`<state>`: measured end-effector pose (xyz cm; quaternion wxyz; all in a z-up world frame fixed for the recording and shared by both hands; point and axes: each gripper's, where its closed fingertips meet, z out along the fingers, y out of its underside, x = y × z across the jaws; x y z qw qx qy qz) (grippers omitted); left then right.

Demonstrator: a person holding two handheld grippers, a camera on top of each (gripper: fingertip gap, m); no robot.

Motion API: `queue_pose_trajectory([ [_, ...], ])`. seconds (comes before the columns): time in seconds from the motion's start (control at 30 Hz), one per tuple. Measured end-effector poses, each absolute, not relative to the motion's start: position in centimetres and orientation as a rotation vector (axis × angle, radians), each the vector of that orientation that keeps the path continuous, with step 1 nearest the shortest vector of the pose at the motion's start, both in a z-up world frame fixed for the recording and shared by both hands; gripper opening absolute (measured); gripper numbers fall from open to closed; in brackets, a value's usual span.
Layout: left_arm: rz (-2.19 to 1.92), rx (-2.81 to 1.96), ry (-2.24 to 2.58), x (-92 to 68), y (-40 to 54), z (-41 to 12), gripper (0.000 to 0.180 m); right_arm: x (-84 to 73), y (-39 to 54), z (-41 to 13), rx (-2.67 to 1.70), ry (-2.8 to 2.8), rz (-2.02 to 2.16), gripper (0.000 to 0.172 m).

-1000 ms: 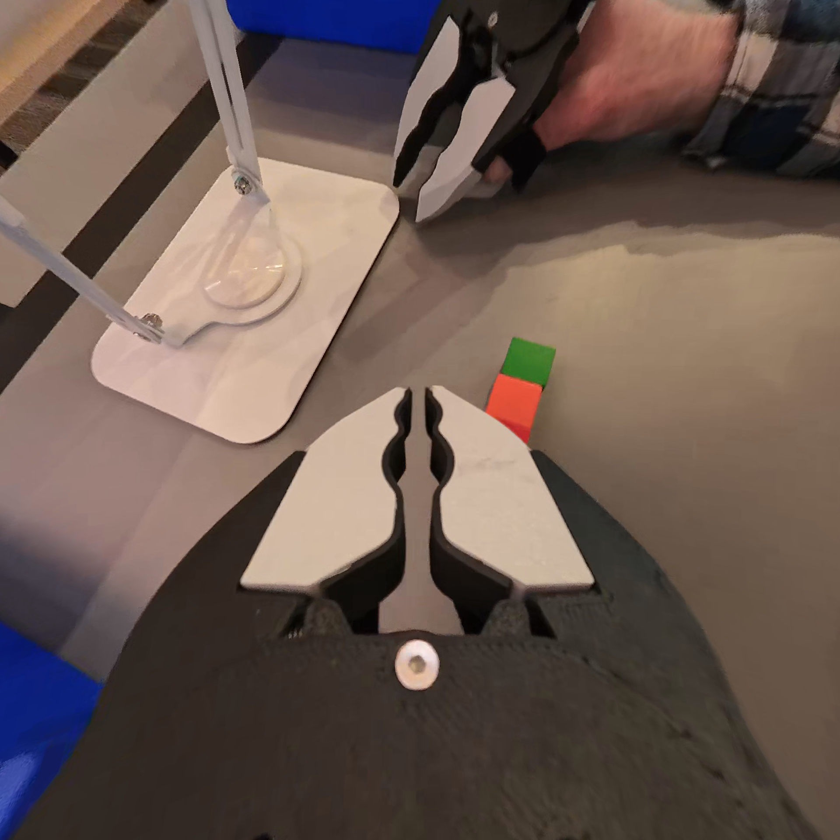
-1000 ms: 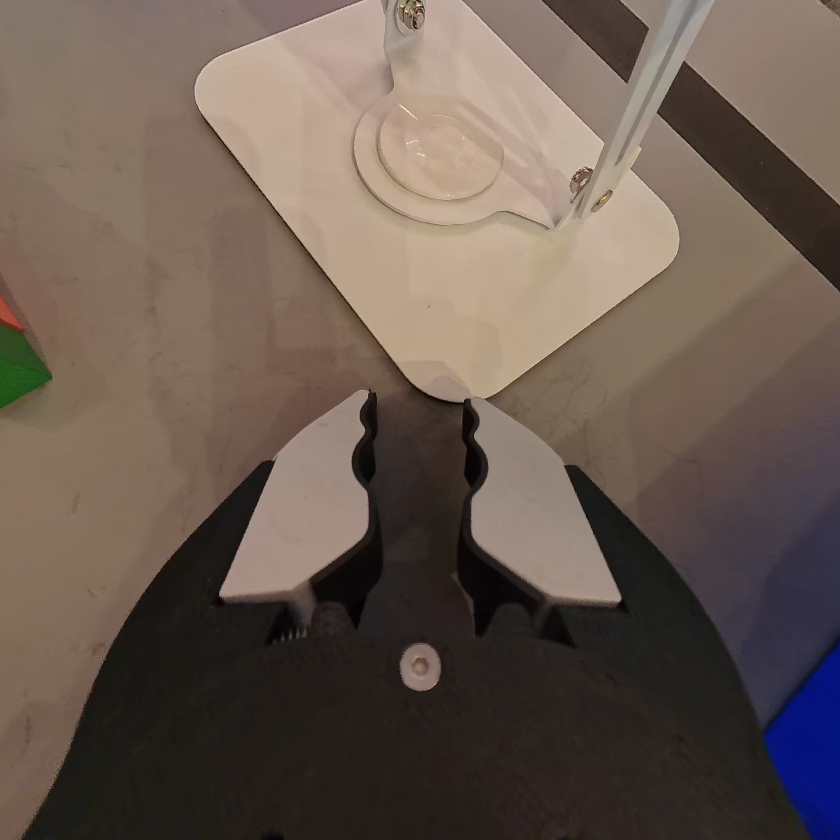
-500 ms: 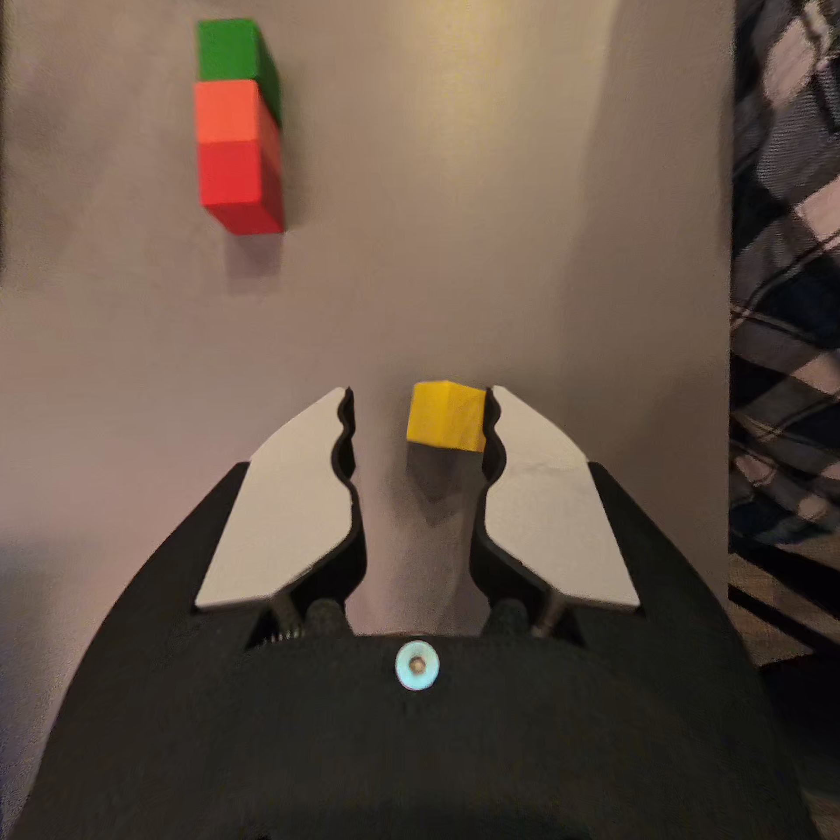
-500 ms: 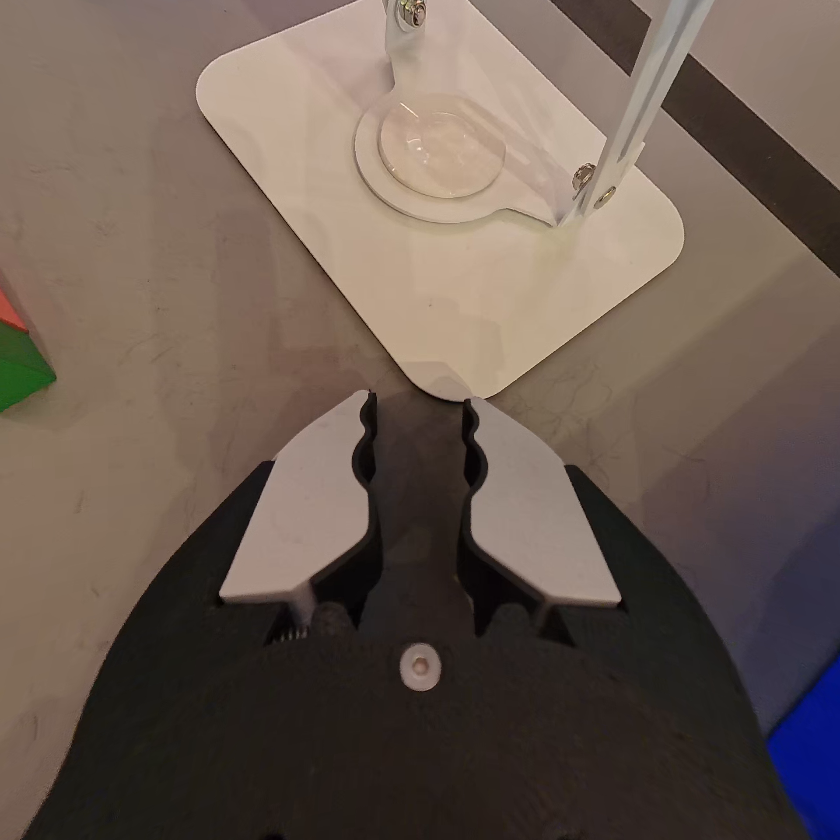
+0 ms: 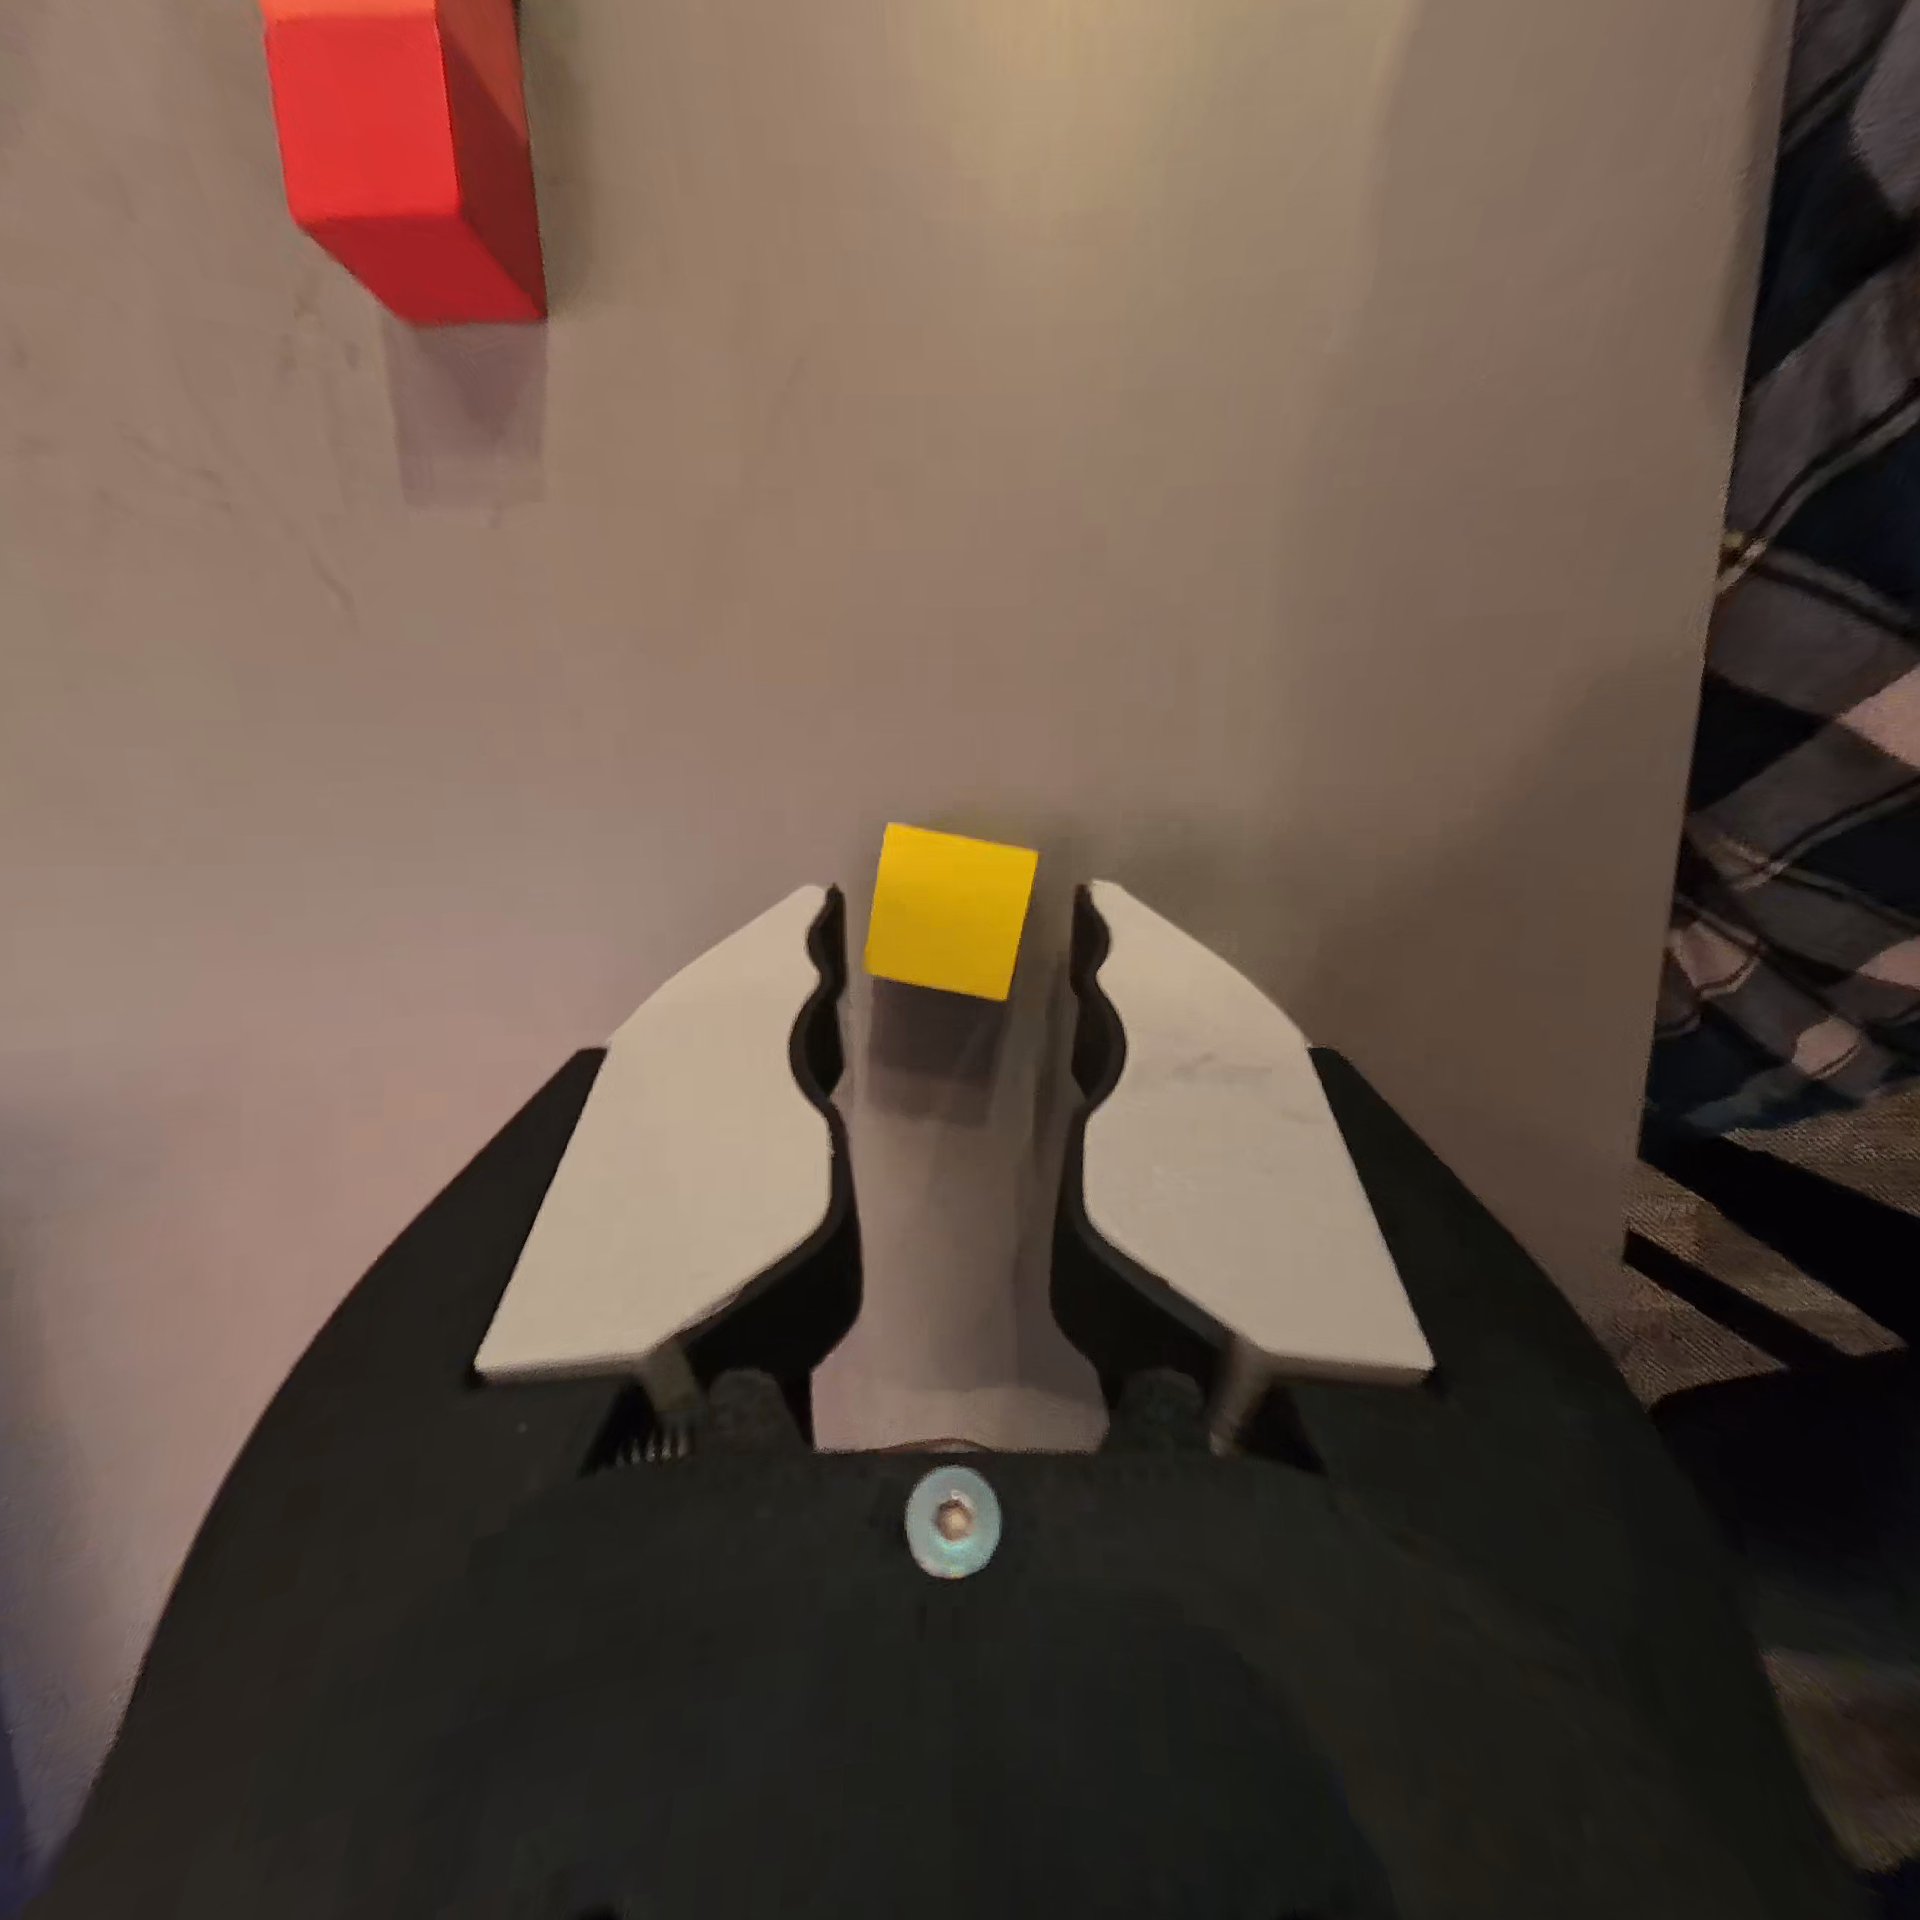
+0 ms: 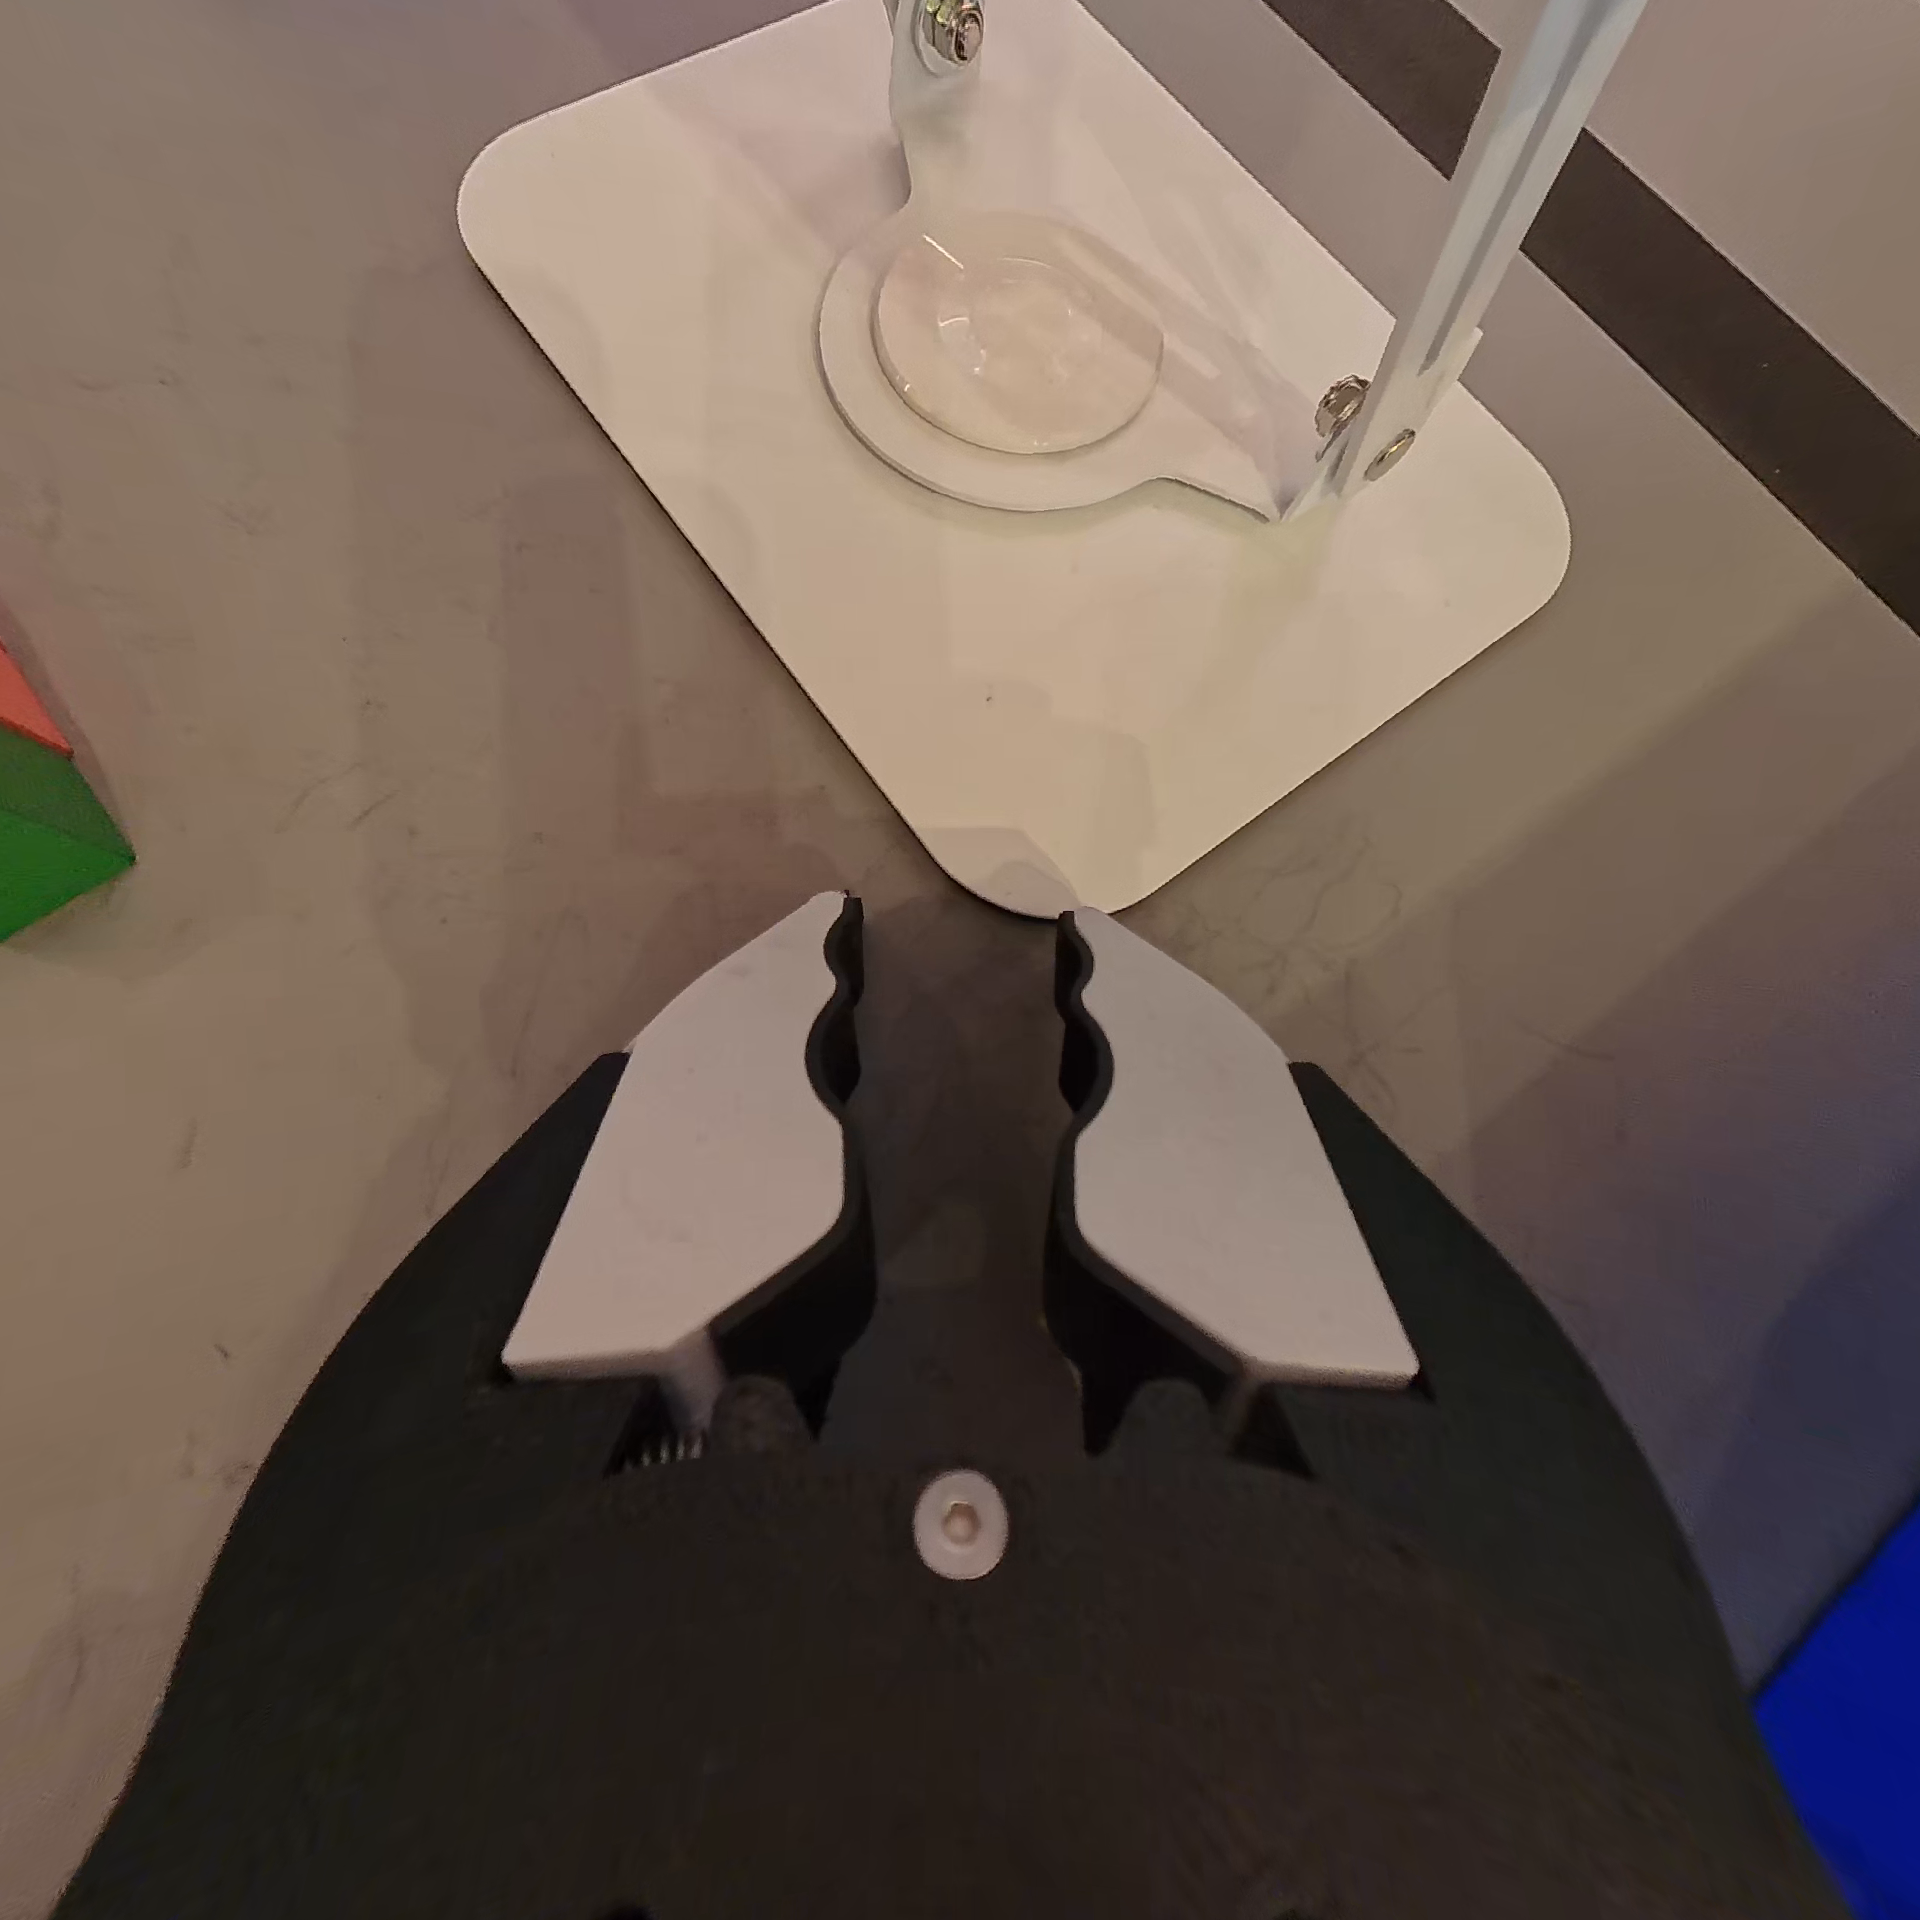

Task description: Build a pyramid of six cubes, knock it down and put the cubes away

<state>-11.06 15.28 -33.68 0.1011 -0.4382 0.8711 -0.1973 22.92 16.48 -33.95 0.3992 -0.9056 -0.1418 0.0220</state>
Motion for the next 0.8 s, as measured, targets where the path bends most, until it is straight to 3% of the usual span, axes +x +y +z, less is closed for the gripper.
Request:
queue_pose_trajectory([
  [0.07,-0.593,-1.284,2.576,-11.0,15.3,-33.9,0.028,22.9,16.5,-33.9,-2.291,-0.359,0.054,0.036],
  [0.43,-0.694,-1.331,2.256,0.0,15.3,-29.5,0.027,22.9,16.5,-33.9,-2.291,-0.359,0.054,0.036],
  [0.8,-0.672,-1.364,2.311,5.5,13.9,-30.9,0.028,22.9,16.5,-33.9,-2.292,-0.36,0.057,0.036],
])
